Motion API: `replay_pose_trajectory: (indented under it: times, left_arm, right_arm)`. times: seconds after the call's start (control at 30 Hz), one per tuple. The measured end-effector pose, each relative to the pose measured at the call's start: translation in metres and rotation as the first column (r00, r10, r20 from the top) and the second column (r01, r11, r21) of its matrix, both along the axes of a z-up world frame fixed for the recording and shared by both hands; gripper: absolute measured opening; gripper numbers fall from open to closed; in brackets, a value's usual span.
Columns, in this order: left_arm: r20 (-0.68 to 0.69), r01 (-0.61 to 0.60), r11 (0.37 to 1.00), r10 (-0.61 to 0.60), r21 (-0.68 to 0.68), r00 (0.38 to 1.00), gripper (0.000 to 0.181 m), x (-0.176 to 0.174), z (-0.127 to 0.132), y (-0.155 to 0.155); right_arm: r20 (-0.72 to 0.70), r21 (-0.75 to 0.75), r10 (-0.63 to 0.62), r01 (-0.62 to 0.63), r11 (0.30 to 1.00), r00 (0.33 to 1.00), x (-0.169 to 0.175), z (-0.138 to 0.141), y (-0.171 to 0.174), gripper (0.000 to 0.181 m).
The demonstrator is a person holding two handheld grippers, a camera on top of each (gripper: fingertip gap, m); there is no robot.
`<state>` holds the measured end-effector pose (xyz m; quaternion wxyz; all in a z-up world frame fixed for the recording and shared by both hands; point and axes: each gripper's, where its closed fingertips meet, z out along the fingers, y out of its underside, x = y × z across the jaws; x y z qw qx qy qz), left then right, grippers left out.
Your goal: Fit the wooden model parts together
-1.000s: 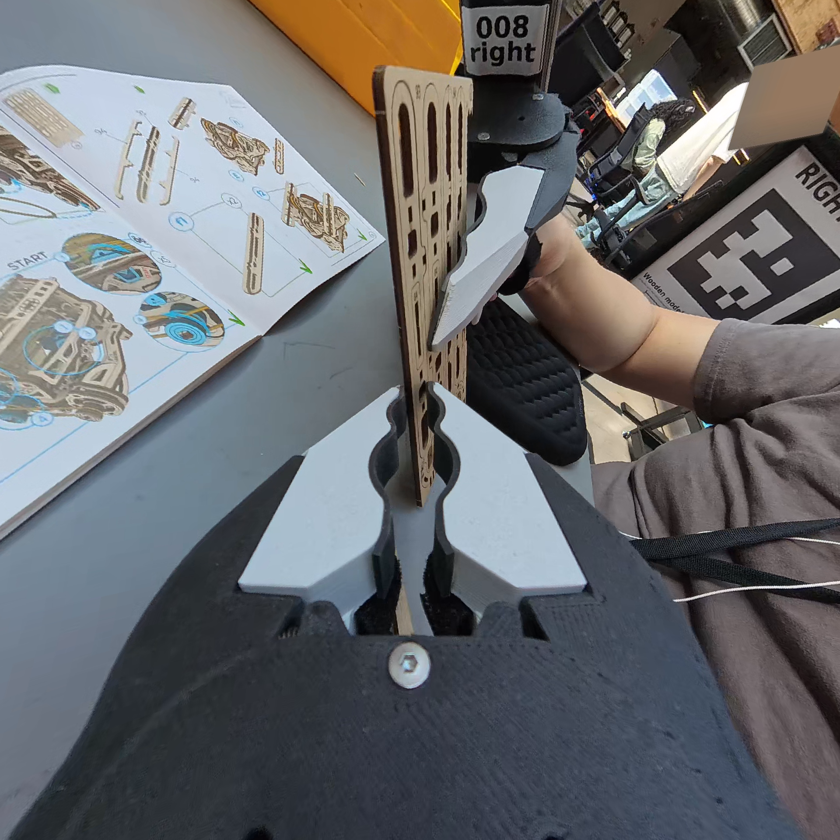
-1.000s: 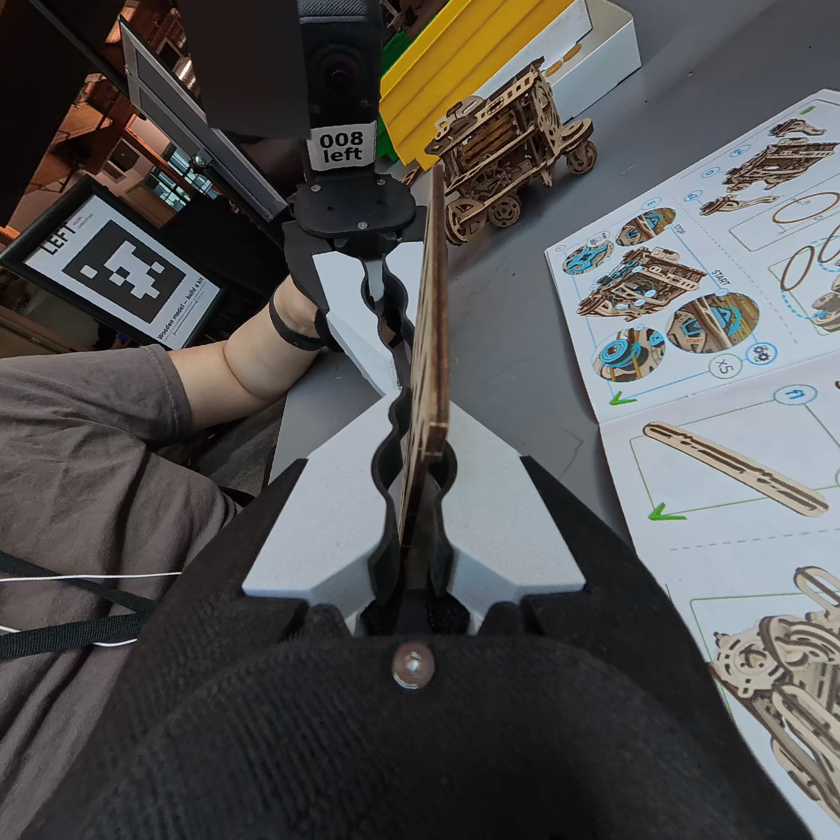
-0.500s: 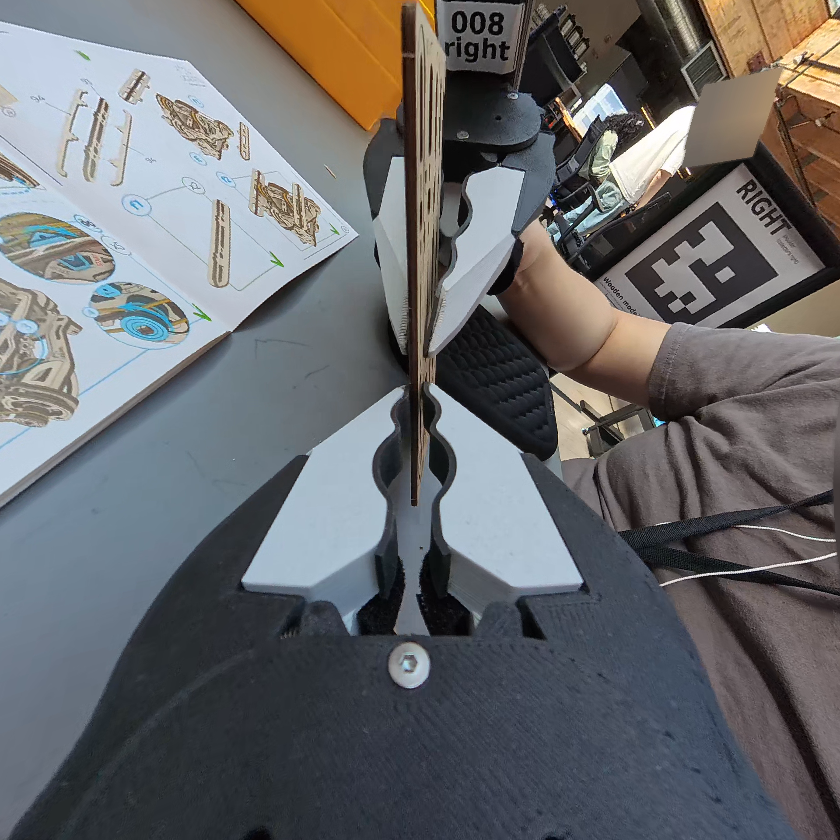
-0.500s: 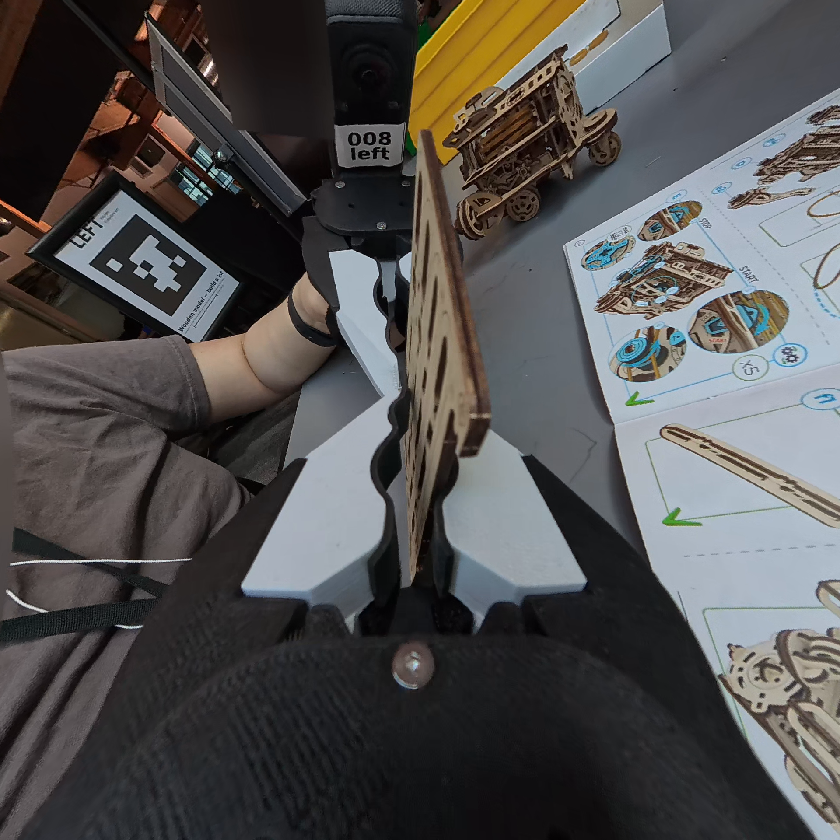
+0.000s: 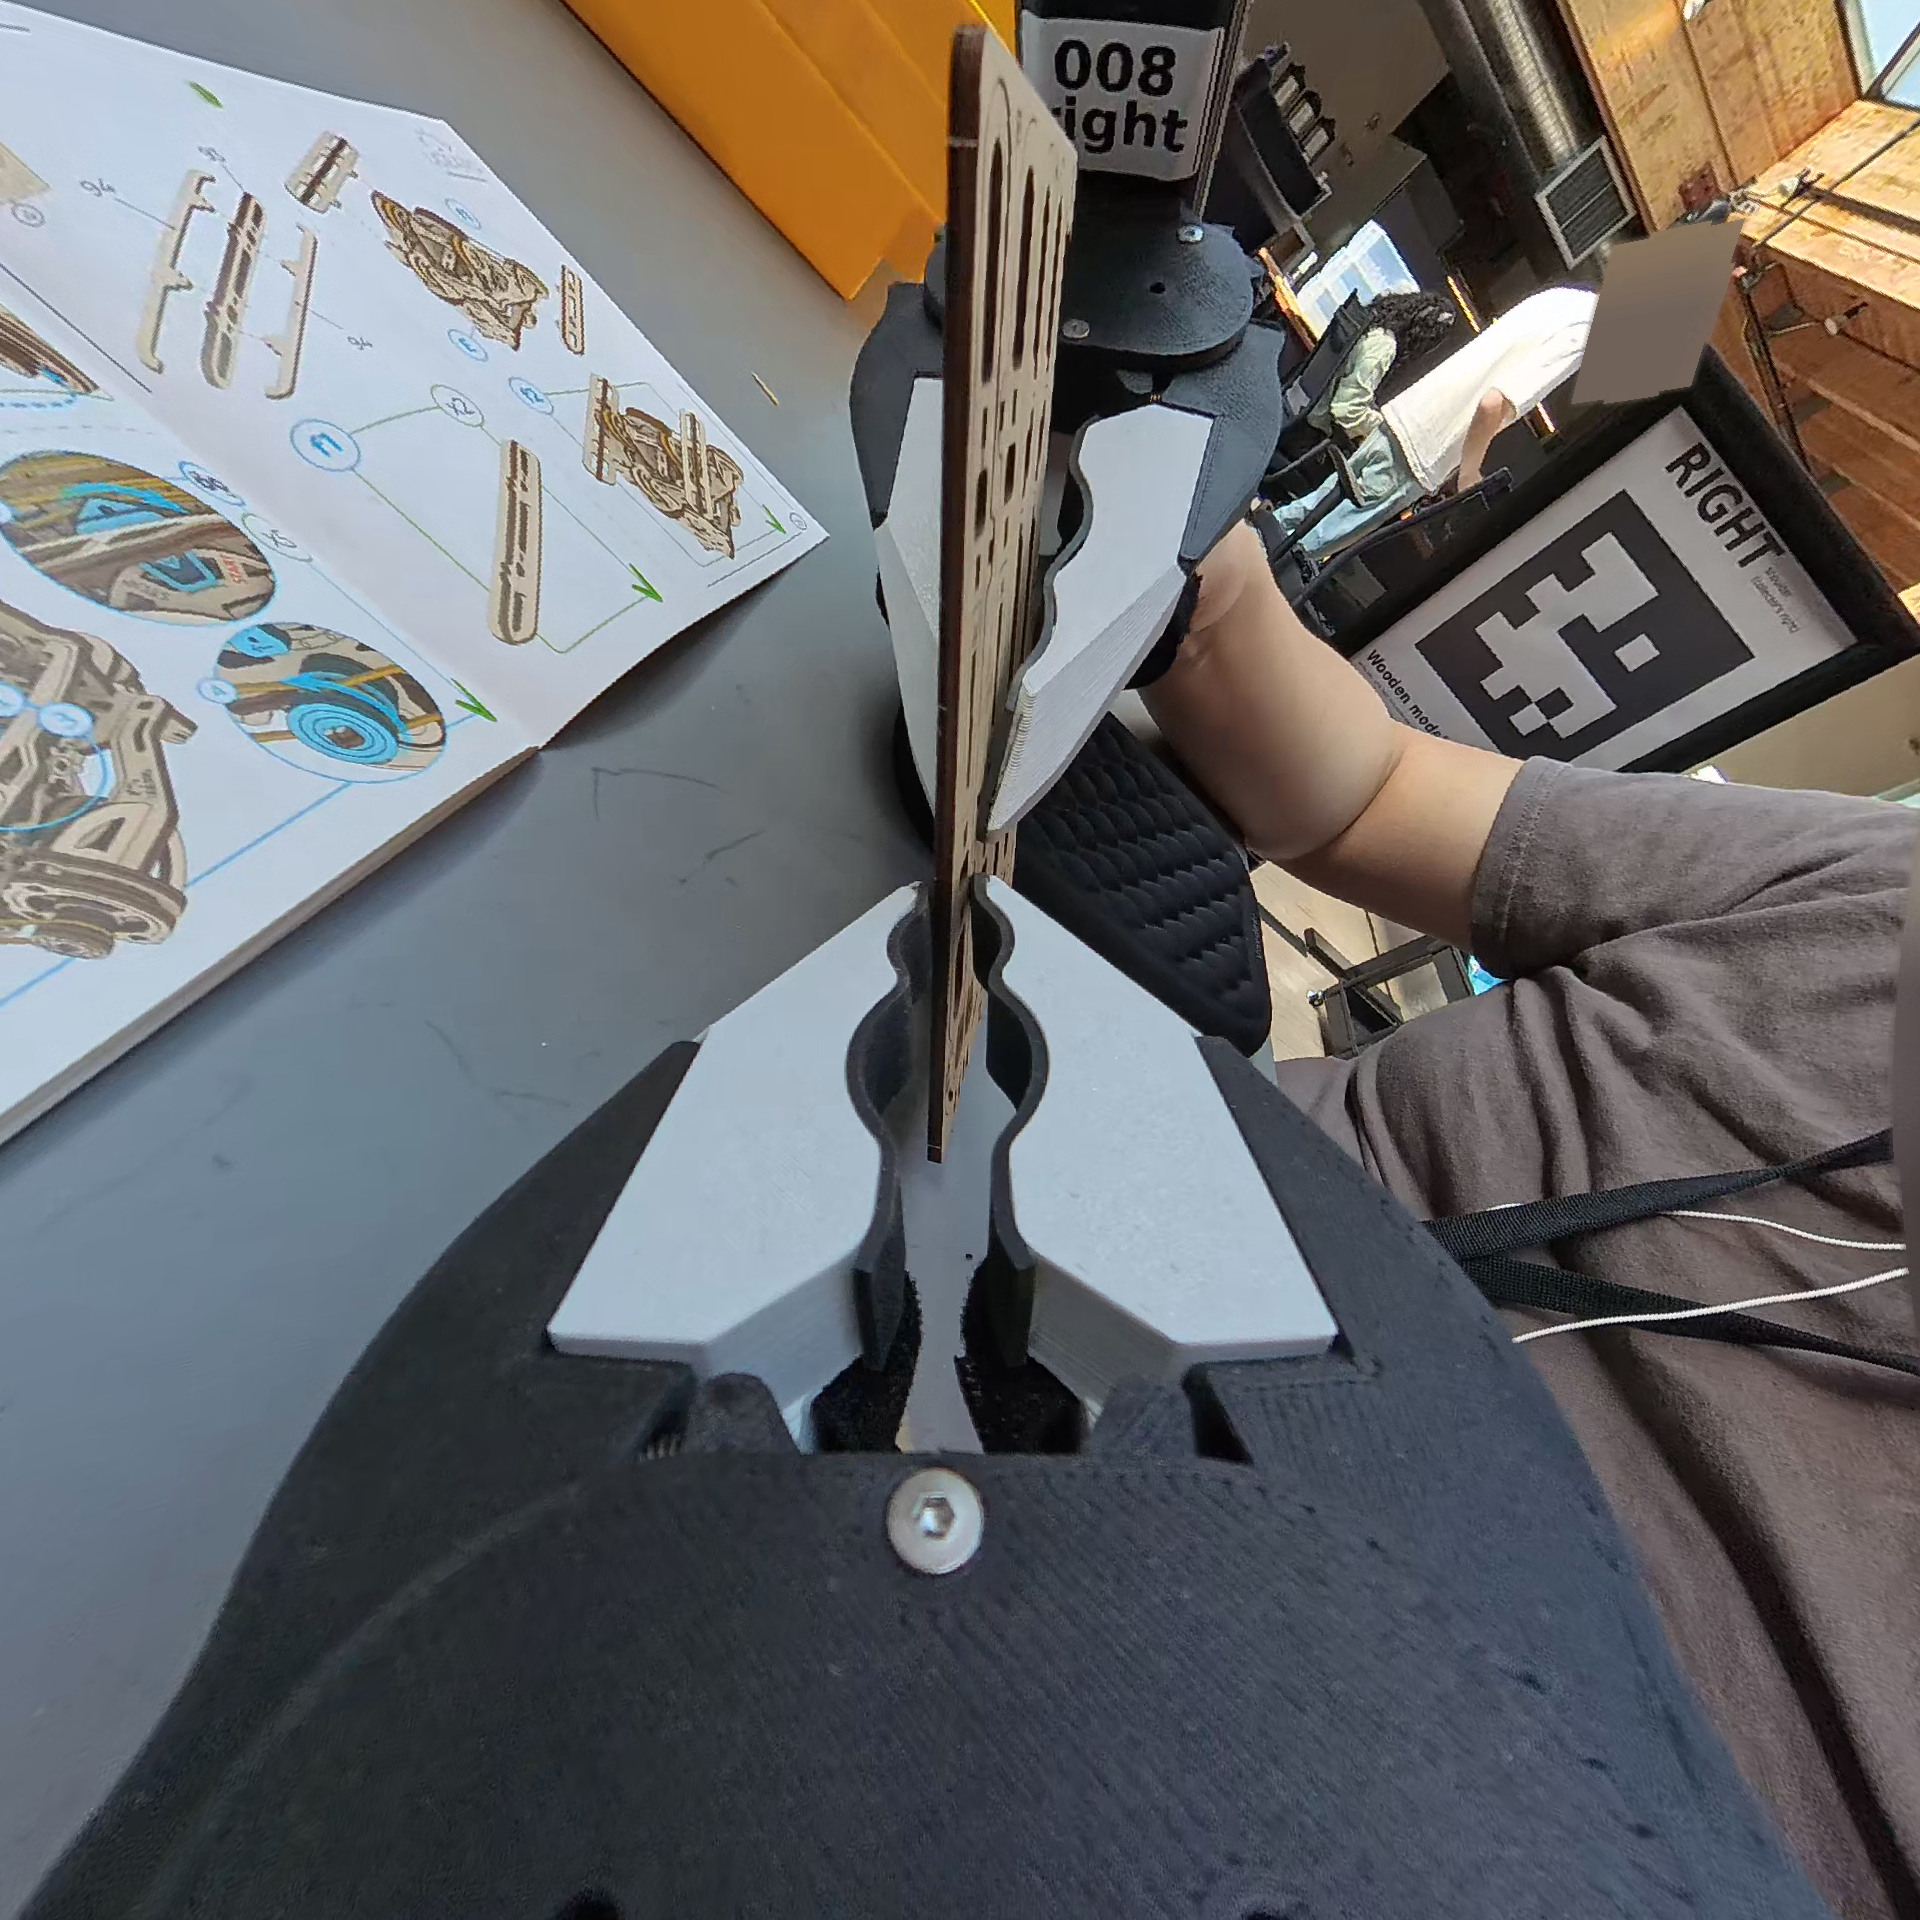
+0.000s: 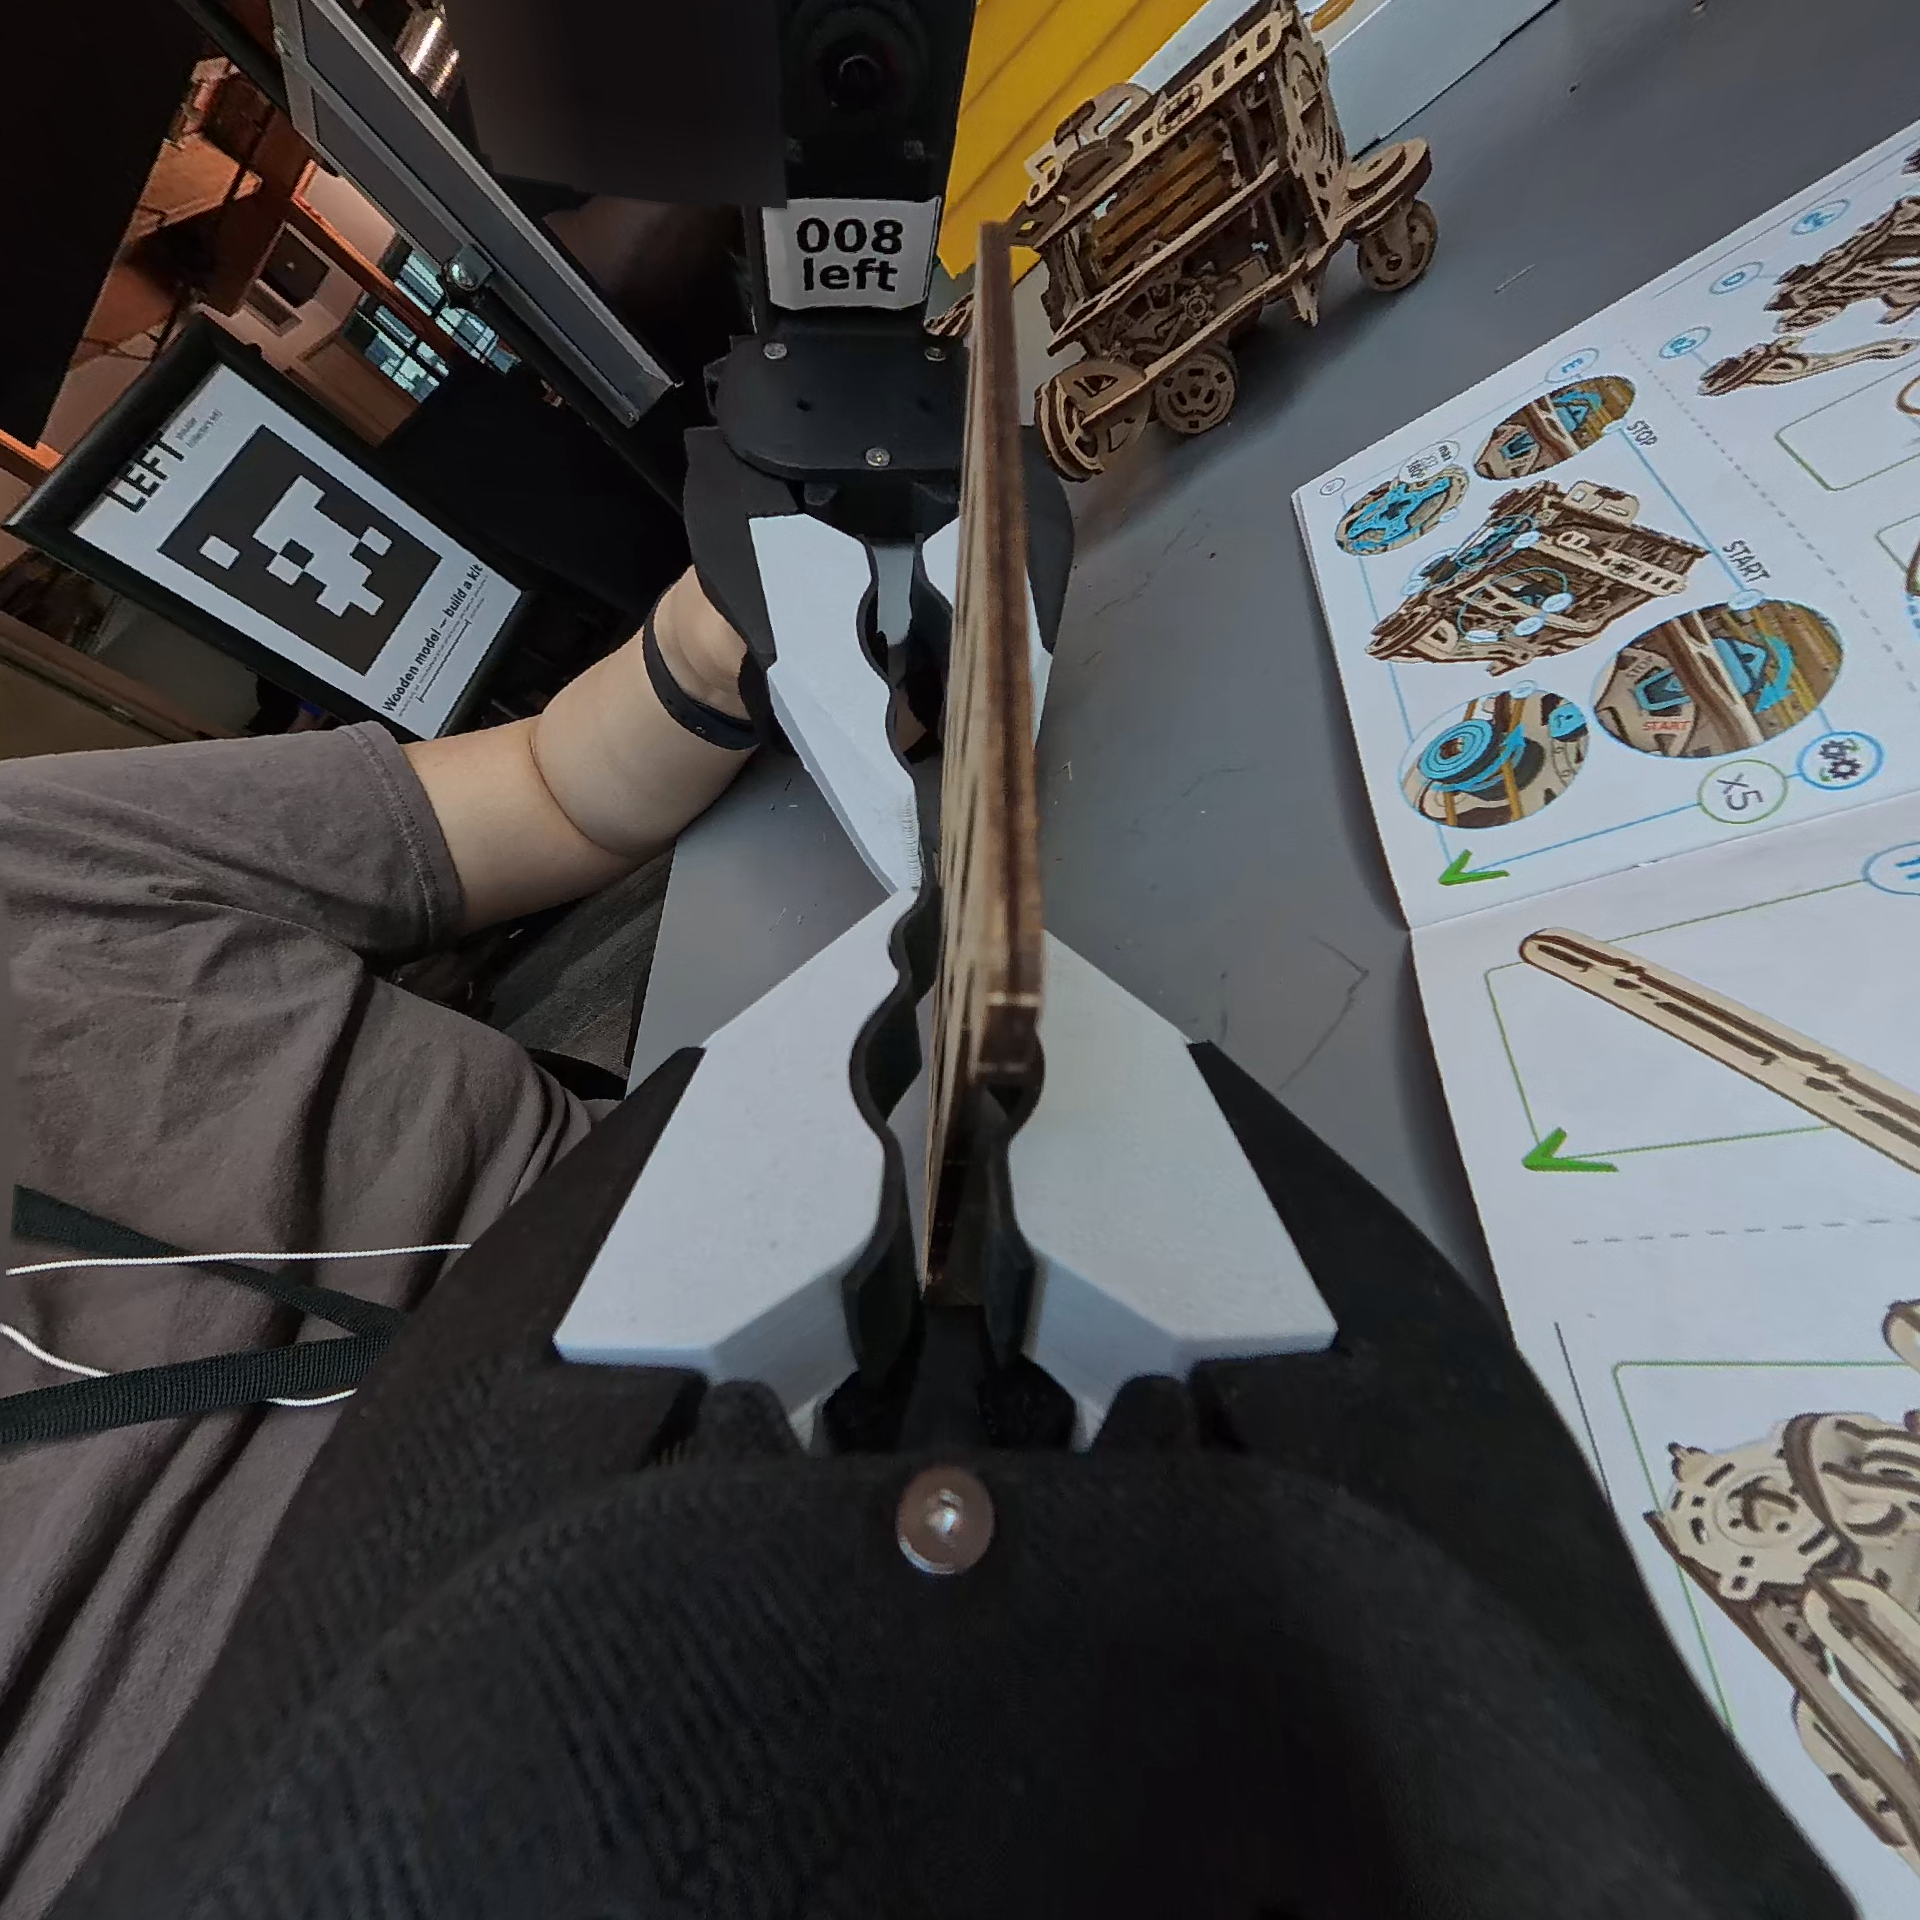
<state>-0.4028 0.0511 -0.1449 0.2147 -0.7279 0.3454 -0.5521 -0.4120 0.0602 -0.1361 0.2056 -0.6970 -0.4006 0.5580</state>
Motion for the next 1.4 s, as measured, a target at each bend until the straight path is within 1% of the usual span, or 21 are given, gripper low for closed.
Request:
replay_pose_trajectory:
  times: [0.4,0.47,0.57,0.73,0.8,0.9,0.97,1.07,1.23,1.37,1.4]
  left_arm:
    - [0.018,0.000,1.000,0.000,-0.015,1.000,0.002,0.000,0.001,0.001]
    - [-0.002,0.000,1.000,0.000,0.015,1.000,0.002,0.000,-0.001,0.002]
    - [-0.042,-0.030,0.996,0.033,0.083,0.999,0.001,0.000,-0.005,0.007]
    - [-0.051,-0.046,0.996,0.049,0.077,0.997,0.003,0.000,-0.009,0.009]
    - [-0.052,-0.042,0.995,0.047,0.089,0.998,0.004,0.001,-0.007,0.008]
    - [-0.020,-0.030,0.997,0.031,0.068,0.999,0.004,0.000,-0.002,0.007]
    - [0.003,-0.046,0.996,0.046,0.071,0.999,0.007,-0.001,0.003,0.009]
    - [0.028,-0.080,0.993,0.077,0.089,0.997,0.003,-0.006,0.011,0.015]
    - [0.021,-0.081,0.992,0.079,0.100,0.997,0.003,-0.009,0.013,0.016]
    - [0.038,-0.067,0.996,0.065,0.053,0.997,0.003,-0.015,0.018,0.016]
    - [0.040,-0.069,0.996,0.067,0.057,0.997,0.001,-0.015,0.018,0.016]
  right_arm:
    - [-0.003,-0.018,0.000,0.000,1.000,1.000,0.000,0.000,0.000,0.001]
    - [-0.003,-0.028,-0.004,0.004,1.000,1.000,0.001,-0.001,0.001,0.001]
    - [0.010,-0.053,-0.023,0.023,0.998,1.000,0.001,-0.004,0.004,0.001]
    - [0.040,-0.032,-0.050,0.051,0.998,0.998,0.001,-0.008,0.007,0.000]
    - [0.027,-0.037,-0.043,0.044,0.998,0.999,0.001,-0.006,0.007,0.001]
    - [0.005,-0.037,-0.027,0.027,0.999,1.000,0.001,-0.003,0.005,0.001]
    - [0.003,-0.030,-0.018,0.018,0.999,1.000,0.000,-0.002,0.003,0.001]
    - [0.007,-0.026,-0.011,0.012,1.000,1.000,0.000,-0.003,0.002,0.001]
    - [0.002,-0.027,-0.012,0.013,1.000,1.000,0.000,-0.002,0.002,0.001]
    - [-0.009,-0.014,-0.020,0.020,1.000,1.000,0.001,0.000,0.004,0.000]
    - [-0.009,-0.007,-0.020,0.020,1.000,1.000,0.000,0.000,0.004,0.000]
